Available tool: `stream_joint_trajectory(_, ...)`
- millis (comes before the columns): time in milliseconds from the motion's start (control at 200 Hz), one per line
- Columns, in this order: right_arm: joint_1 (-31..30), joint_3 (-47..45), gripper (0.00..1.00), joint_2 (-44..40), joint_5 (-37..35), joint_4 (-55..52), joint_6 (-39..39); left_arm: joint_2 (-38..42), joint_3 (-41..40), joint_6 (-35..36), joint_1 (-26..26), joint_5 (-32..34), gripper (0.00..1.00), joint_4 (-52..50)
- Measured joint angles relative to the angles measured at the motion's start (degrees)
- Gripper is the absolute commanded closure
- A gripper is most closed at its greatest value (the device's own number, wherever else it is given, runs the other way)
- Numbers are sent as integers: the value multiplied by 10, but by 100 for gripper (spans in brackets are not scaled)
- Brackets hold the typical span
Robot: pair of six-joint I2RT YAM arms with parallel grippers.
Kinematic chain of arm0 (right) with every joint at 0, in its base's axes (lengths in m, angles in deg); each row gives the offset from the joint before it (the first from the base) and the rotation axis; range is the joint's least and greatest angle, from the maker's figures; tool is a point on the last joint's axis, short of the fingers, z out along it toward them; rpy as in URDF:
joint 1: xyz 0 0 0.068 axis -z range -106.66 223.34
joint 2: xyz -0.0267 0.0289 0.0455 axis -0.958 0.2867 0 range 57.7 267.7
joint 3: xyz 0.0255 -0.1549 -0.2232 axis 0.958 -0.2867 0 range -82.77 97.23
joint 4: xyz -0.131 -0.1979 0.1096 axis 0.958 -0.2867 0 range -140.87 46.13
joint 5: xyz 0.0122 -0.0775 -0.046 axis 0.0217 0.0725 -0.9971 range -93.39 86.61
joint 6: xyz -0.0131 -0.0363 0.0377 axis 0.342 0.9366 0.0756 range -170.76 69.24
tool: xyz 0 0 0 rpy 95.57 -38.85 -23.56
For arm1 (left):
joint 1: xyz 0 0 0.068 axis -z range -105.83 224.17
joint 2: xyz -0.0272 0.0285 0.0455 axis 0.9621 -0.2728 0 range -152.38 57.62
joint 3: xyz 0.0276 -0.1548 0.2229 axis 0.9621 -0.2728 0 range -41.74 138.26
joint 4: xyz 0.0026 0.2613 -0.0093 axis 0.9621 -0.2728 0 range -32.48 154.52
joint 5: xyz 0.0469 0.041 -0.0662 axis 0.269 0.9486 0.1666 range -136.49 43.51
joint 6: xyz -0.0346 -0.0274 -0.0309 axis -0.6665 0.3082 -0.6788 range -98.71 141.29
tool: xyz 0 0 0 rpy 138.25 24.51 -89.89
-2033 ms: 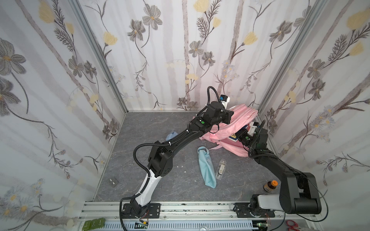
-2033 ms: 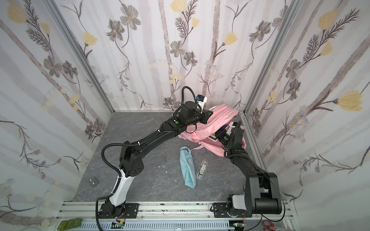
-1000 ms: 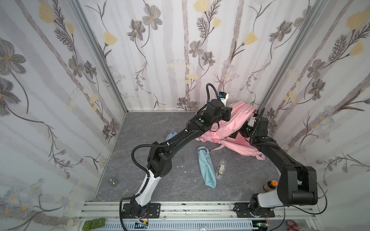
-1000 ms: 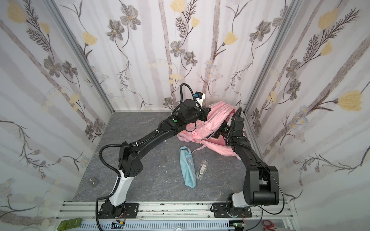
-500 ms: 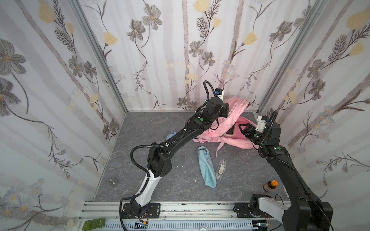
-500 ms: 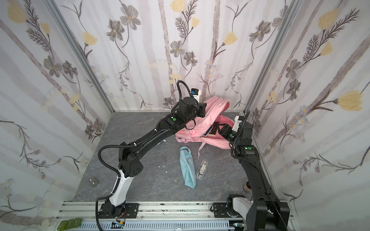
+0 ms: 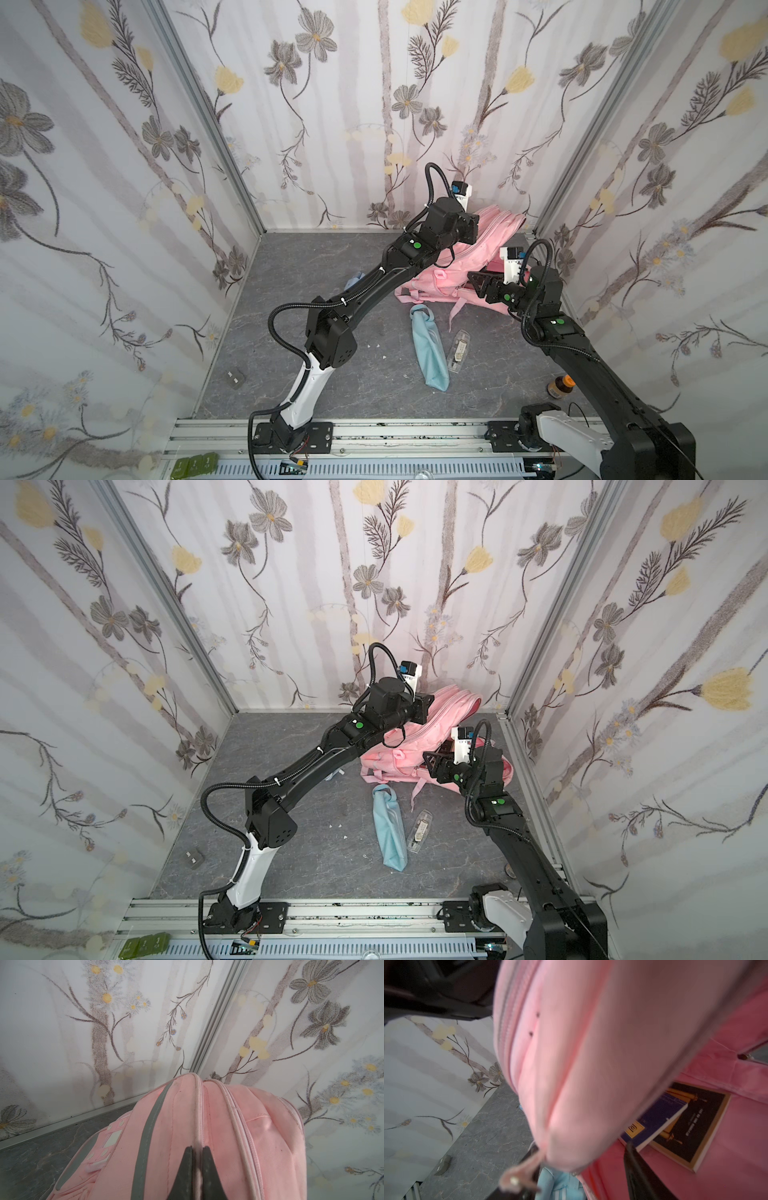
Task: Pack books, pencil case, and school supplies into a backpack
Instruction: Zip the student bag at the top-right of the table.
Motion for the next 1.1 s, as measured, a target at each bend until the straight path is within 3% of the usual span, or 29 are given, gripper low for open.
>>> stream_joint_trajectory(95, 0, 19, 53, 25, 39, 28, 3, 0, 1, 0, -1, -13, 100, -1)
stream_joint_trajectory(260, 0, 23, 100, 34, 91, 67, -9, 0, 5, 5, -4, -21, 100, -8)
stream_joint_trajectory(350, 0, 30, 100, 34, 101, 70, -21, 0, 10, 23, -6, -14, 47, -10)
stream_joint_trajectory(430, -1, 54, 100, 42, 97, 55, -37, 7, 13, 55, -8, 2, 28, 2)
stream_joint_trajectory(560, 2, 139, 100, 82, 88, 5, -67, 61, -40, 135, -8, 29, 23, 10)
stream_joint_trajectory(729, 13, 244, 100, 144, 105, -57, -121, 158, -235, 257, -7, 59, 21, 59)
stream_joint_trajectory(859, 21, 274, 100, 167, 133, -83, -155, 200, -357, 342, -7, 41, 19, 87)
stream_joint_trajectory(1099, 30, 283, 100, 172, 158, -117, -179, 187, -413, 455, -7, 37, 27, 134)
